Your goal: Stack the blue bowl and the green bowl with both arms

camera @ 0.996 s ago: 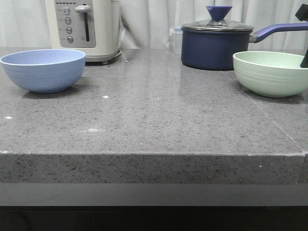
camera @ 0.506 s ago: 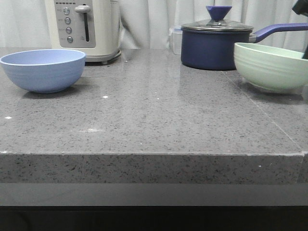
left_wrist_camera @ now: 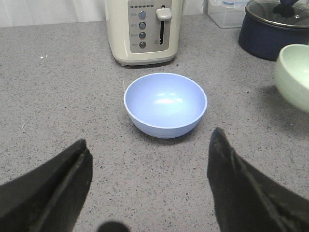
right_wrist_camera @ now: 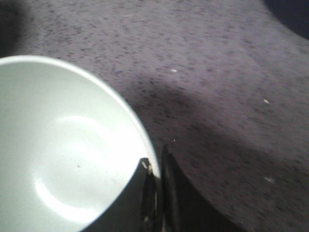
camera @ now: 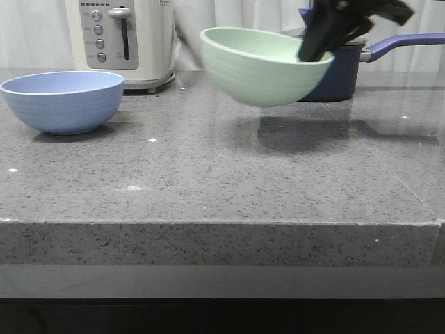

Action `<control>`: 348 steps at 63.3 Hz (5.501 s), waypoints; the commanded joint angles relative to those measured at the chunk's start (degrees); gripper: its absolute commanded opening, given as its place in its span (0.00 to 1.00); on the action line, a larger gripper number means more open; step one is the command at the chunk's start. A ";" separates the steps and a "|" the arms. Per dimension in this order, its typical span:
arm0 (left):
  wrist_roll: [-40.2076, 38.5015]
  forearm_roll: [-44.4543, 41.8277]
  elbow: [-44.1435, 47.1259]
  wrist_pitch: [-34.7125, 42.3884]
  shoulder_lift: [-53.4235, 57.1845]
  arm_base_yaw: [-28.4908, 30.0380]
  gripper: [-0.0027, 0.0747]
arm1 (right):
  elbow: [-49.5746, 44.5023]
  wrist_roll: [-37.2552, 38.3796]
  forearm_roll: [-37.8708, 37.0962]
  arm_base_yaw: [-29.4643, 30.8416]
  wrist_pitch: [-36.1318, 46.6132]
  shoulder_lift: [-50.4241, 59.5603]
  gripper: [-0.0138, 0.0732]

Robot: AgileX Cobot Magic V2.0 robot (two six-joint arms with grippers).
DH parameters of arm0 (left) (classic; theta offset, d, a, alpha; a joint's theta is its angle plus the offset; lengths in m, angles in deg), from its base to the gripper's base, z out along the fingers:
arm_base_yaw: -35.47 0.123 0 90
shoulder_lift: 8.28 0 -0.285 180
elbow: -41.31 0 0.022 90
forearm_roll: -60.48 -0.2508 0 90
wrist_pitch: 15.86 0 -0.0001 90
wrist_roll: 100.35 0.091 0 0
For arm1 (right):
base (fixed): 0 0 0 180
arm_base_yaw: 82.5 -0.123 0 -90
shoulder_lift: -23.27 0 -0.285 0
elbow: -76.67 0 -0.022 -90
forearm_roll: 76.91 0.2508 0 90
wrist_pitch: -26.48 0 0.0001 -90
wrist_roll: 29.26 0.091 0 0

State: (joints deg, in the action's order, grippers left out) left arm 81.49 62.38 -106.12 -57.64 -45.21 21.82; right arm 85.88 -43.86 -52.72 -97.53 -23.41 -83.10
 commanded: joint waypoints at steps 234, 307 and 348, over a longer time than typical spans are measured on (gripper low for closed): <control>0.05 0.15 -2.50 3.33 -2.34 -0.50 0.67 | -22.11 -14.74 -4.41 -6.31 13.14 14.70 0.09; 4.39 13.16 -39.24 -12.14 -61.84 11.44 0.67 | -22.11 -14.74 -4.41 -6.31 13.14 14.70 0.09; 6.05 18.84 -40.22 -9.40 -69.10 11.33 0.22 | -22.11 -14.74 -4.41 -6.31 13.14 14.70 0.09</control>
State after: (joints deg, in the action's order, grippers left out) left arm 87.32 79.33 -144.41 -69.50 -116.89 33.20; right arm 62.47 -58.09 -58.07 -103.90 -11.92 -70.33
